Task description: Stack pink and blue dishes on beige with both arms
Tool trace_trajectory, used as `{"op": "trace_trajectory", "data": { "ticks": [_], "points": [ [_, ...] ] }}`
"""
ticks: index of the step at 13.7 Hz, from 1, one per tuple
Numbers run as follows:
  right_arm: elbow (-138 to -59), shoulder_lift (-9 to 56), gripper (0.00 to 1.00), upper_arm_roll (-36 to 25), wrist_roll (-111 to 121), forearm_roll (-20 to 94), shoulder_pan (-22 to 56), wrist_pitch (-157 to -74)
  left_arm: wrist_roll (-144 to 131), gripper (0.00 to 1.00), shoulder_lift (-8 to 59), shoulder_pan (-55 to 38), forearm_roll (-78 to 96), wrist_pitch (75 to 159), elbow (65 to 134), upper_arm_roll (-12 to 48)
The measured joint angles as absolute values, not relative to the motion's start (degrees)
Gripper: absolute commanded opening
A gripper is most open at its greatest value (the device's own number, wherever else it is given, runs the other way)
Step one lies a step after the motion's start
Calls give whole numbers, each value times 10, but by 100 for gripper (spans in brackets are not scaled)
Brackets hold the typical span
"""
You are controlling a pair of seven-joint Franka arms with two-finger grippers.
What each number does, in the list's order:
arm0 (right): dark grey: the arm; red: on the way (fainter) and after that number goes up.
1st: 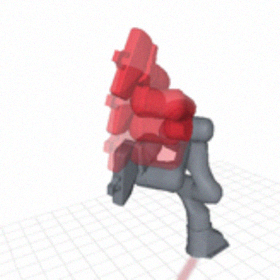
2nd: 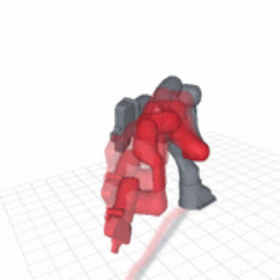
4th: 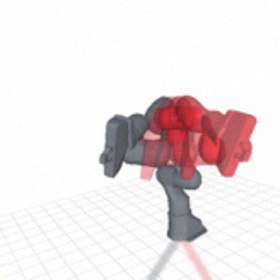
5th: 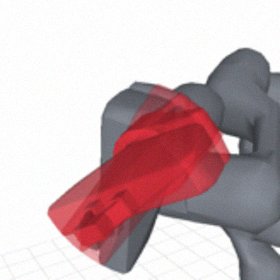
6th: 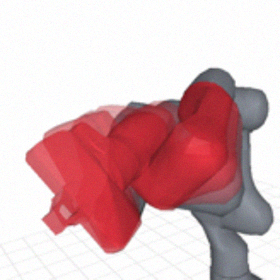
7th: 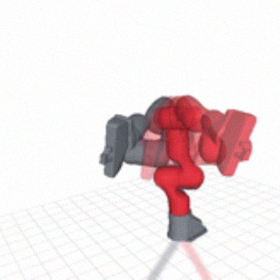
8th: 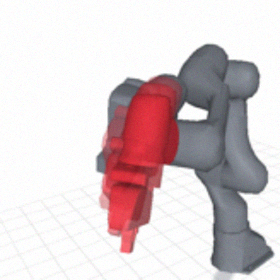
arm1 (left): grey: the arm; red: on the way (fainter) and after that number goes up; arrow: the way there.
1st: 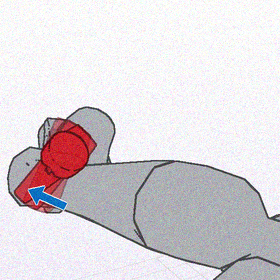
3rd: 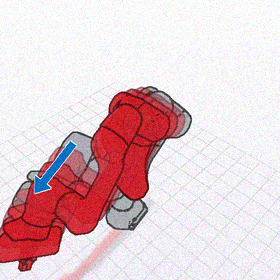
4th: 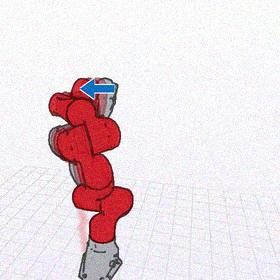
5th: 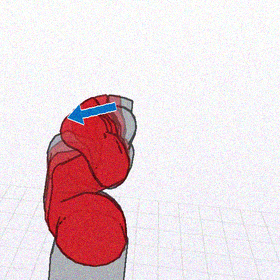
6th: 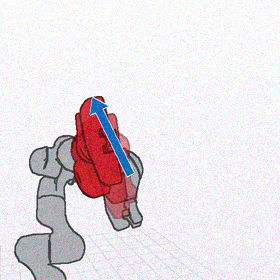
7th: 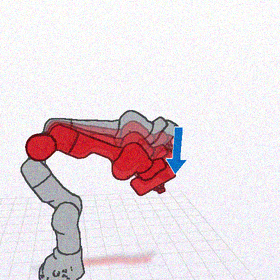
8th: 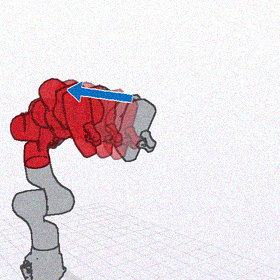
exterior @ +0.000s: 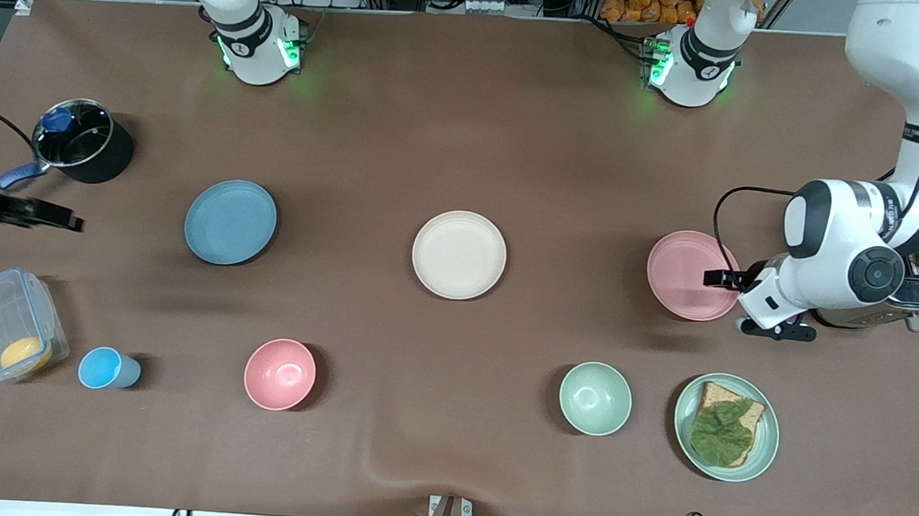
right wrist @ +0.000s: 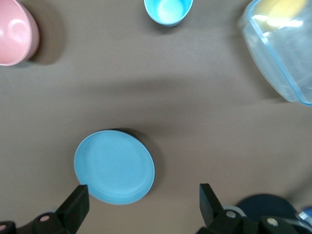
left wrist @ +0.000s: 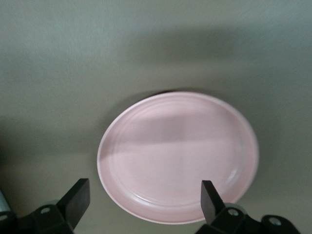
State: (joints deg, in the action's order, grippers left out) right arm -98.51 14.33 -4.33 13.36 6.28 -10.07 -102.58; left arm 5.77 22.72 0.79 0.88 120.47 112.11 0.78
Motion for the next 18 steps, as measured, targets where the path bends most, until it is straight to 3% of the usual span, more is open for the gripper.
{"op": "trace_trajectory", "data": {
  "ticks": [4,8,10,11,13,18],
  "points": [
    [-1099,158,100,-43,202,112,-113,-1140,150,100,251,76,68,1209,1126,7],
    [-1141,213,100,-44,299,190,-132,-1171,157,100,276,80,95,1212,1126,9],
    [-1141,251,100,-44,337,211,-141,-1184,157,69,292,81,103,1215,1125,9],
    [-1140,267,100,-44,348,216,-143,-1187,158,41,299,81,103,1216,1123,9],
    [-1139,287,100,-42,355,227,-143,-1188,161,0,305,81,103,1217,1118,11],
    [-1139,295,100,-34,375,233,-141,-1183,190,0,306,78,103,1217,1110,12]
  ]
}}
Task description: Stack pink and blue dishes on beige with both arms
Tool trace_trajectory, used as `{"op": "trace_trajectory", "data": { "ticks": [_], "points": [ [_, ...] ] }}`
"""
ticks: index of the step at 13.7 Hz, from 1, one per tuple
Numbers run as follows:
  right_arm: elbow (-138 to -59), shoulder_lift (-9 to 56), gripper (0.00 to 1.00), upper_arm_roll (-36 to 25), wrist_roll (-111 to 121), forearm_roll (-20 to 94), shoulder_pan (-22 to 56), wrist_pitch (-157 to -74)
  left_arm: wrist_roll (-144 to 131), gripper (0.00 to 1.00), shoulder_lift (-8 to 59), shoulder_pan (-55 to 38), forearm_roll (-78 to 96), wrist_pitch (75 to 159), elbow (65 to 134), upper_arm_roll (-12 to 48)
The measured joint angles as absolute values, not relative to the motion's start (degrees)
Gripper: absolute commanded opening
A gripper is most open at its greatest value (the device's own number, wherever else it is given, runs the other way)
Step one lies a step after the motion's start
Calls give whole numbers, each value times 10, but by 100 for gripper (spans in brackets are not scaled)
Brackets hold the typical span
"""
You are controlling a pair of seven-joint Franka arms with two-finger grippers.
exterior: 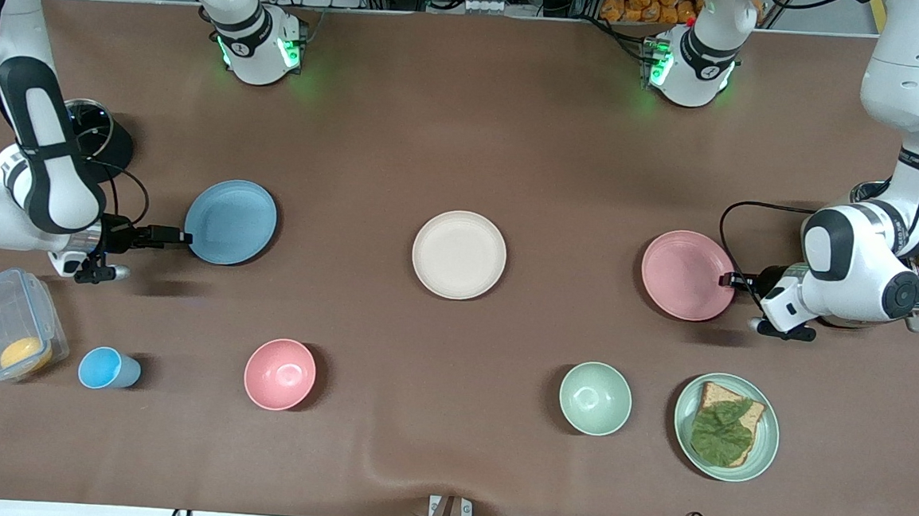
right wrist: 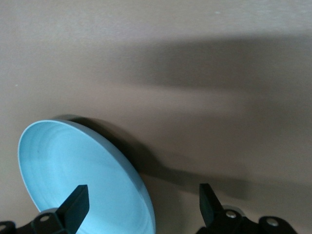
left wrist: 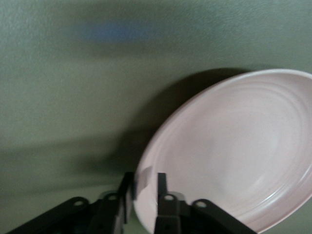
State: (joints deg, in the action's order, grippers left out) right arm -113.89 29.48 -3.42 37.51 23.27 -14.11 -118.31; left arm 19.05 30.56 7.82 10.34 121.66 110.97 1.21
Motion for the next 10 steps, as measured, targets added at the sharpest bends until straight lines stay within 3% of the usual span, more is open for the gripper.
{"op": "trace_trajectory", "data": {
  "ticks": [2,5,10],
  "points": [
    [-1139,297,100,-32,394,233,-138,-1177,192,0,305,76,103,1215,1103,14],
    [-1138,300,82,-29,424,233,-128,-1162,192,0,305,75,103,1165,1061,27],
    [-1133,308,28,-29,497,233,-119,-1157,114,0,300,20,106,1033,912,38]
  ]
}}
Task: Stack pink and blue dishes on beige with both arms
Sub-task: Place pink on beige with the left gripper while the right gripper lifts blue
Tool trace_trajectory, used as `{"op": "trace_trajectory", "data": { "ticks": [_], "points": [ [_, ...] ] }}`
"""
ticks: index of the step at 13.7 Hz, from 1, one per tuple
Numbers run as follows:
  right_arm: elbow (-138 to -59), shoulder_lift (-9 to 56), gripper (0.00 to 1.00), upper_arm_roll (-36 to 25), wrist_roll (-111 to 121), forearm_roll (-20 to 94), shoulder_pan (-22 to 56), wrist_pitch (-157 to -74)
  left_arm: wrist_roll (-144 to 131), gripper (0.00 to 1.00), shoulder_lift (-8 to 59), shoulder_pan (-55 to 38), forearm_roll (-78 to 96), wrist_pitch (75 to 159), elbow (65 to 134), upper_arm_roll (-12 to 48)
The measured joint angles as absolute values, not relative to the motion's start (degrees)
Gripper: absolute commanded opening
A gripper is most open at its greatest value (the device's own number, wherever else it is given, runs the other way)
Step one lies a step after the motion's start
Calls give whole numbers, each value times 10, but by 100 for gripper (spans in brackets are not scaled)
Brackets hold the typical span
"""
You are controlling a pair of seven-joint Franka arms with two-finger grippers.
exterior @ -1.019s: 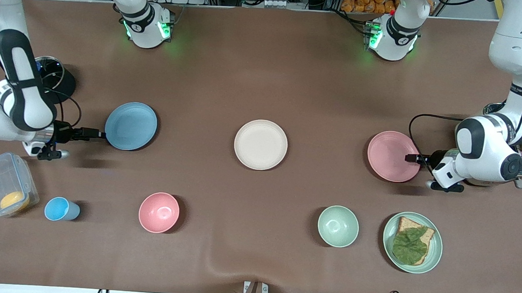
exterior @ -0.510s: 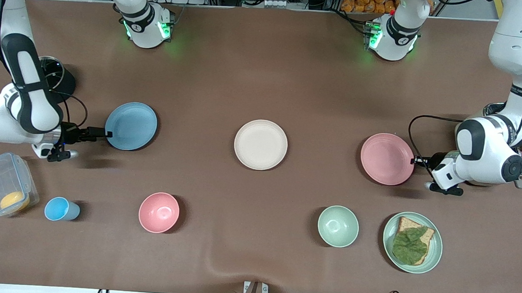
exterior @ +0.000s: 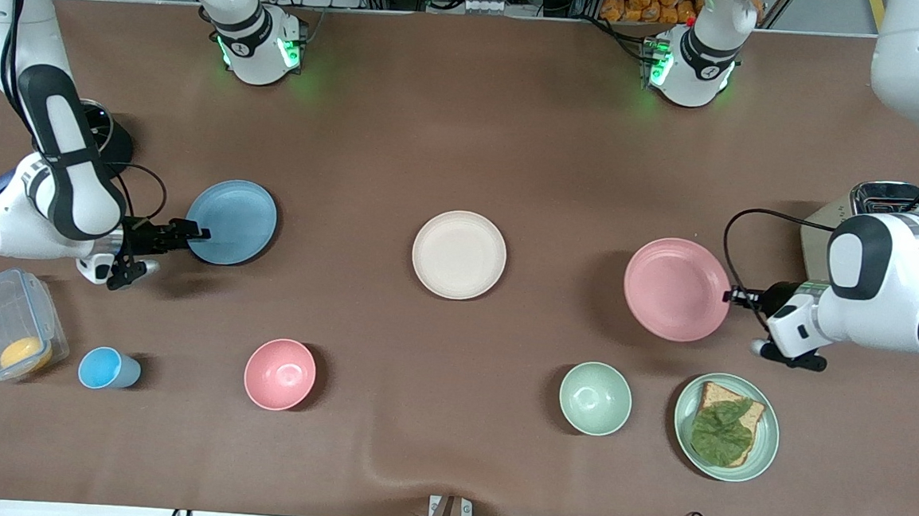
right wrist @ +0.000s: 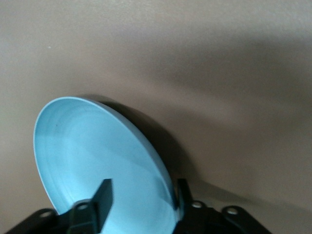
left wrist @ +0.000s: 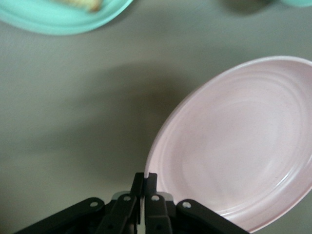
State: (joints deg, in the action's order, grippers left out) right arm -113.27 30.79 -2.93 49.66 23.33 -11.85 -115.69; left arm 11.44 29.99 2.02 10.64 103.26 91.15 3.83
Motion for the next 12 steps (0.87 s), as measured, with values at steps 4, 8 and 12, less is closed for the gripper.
{"op": "trace_trajectory", "data": {
  "ticks": [4,8,12],
  "points": [
    [-1114,323,0,-31,554,231,-119,-1157,-56,0,304,-127,108,1033,889,43],
    [-1092,335,0,-33,583,230,-119,-1138,-206,0,326,-243,108,1090,881,42],
    [-1045,337,0,-36,583,230,-119,-1075,-262,0,363,-301,109,1171,879,42]
  ]
}}
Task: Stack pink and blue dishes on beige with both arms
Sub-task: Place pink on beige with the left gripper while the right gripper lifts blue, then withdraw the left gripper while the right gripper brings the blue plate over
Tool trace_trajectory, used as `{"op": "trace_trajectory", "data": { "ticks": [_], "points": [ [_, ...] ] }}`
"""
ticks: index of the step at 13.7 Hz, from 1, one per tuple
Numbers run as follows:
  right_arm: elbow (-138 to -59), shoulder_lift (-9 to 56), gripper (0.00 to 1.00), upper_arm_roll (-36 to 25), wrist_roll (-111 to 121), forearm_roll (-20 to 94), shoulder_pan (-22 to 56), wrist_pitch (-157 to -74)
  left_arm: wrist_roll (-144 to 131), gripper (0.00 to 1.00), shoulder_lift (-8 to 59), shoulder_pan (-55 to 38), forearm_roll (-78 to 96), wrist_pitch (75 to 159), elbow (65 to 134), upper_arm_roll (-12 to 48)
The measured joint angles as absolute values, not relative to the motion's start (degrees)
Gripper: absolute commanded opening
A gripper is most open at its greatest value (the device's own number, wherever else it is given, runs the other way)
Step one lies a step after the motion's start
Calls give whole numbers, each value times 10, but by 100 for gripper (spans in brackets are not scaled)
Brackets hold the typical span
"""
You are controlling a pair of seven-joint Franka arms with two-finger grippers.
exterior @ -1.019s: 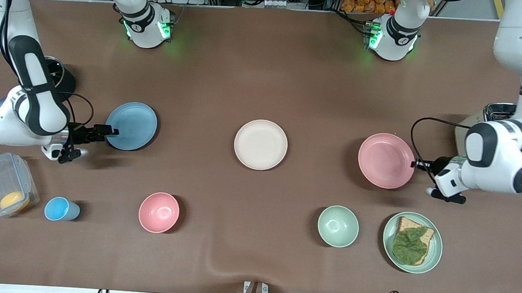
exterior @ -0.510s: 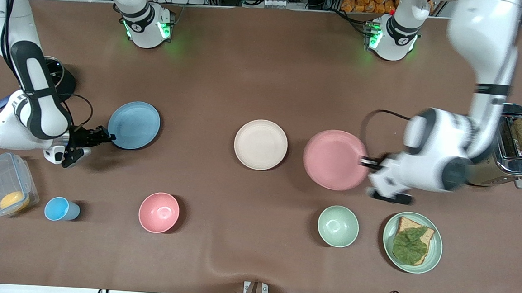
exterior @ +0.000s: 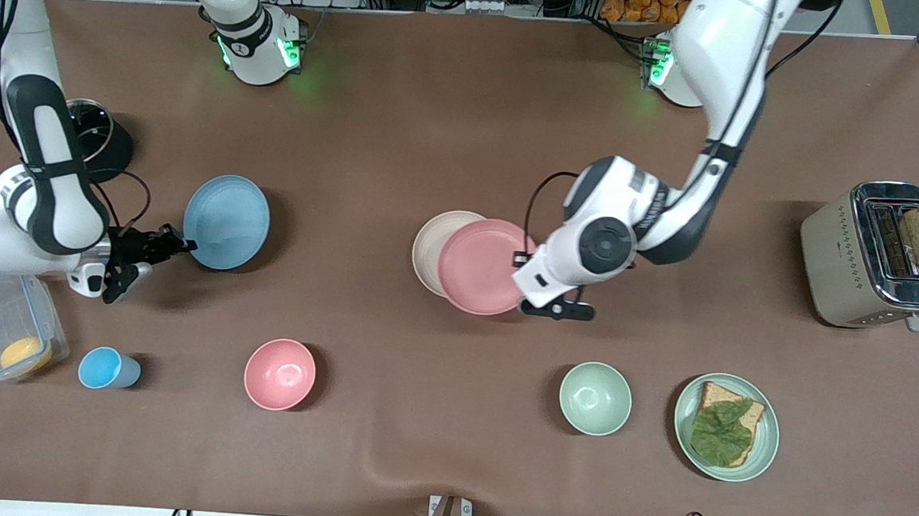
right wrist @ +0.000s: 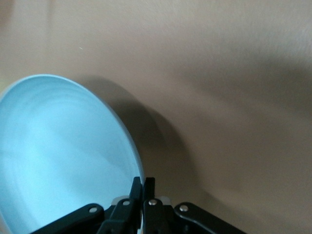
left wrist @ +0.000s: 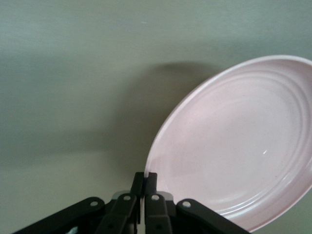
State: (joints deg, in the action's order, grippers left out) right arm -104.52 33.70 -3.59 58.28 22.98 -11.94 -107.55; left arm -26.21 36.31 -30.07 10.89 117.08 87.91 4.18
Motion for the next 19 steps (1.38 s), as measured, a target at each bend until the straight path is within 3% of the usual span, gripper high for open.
{"op": "trace_trajectory", "data": {
  "ticks": [4,10,11,12,13,19],
  "points": [
    [-1016,337,0,-36,570,230,-118,-1036,-322,0,382,-354,109,1204,878,41],
    [-1007,337,0,-35,532,230,-104,-1021,-326,0,395,-356,109,1201,884,35],
    [-1003,337,0,-35,520,230,-98,-1016,-328,12,395,-356,109,1196,885,34],
    [-998,337,0,-35,505,230,-92,-1008,-337,83,395,-357,109,1186,885,34],
    [-992,337,0,-34,488,230,-84,-999,-347,100,395,-358,109,1179,885,34],
    [-960,337,0,-32,368,230,-27,-982,-349,100,343,-333,-28,1120,866,20]
  ]
}}
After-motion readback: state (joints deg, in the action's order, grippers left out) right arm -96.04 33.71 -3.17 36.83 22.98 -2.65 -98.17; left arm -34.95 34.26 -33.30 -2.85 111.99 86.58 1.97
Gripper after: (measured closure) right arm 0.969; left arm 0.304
